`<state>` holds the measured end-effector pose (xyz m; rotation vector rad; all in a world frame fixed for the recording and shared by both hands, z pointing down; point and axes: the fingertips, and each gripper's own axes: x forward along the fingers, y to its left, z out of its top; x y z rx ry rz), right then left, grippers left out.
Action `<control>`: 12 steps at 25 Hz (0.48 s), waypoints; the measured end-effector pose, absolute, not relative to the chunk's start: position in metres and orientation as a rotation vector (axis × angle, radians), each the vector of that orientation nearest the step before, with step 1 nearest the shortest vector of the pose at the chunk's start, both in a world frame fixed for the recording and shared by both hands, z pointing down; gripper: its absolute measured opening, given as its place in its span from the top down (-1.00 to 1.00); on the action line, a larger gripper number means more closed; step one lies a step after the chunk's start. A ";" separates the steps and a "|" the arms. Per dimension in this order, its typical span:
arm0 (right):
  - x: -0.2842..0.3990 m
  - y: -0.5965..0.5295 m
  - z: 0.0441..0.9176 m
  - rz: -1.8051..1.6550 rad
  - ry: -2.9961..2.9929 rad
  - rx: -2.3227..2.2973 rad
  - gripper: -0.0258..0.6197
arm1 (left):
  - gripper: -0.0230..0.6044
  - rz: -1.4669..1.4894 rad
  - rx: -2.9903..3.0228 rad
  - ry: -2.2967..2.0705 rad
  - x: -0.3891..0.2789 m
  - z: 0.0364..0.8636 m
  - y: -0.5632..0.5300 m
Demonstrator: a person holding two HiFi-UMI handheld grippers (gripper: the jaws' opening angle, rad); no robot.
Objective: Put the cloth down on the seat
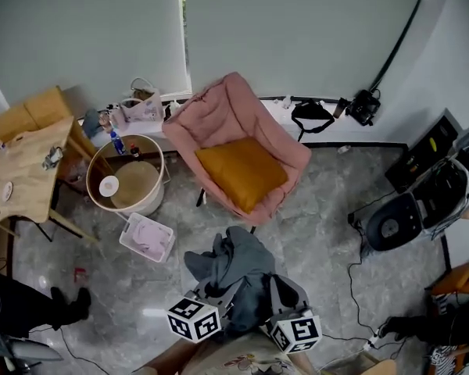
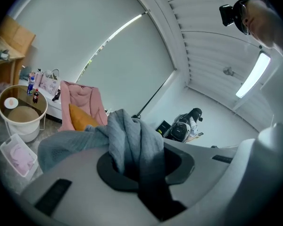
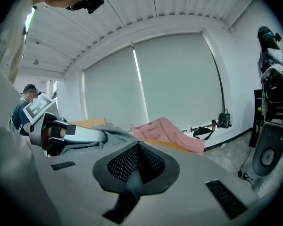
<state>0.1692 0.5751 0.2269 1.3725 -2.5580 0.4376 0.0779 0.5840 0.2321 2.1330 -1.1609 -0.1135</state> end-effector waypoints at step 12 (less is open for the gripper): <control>0.135 0.527 0.263 0.526 -2.461 1.357 0.86 | 0.64 -0.081 2.078 -1.174 0.030 0.255 0.538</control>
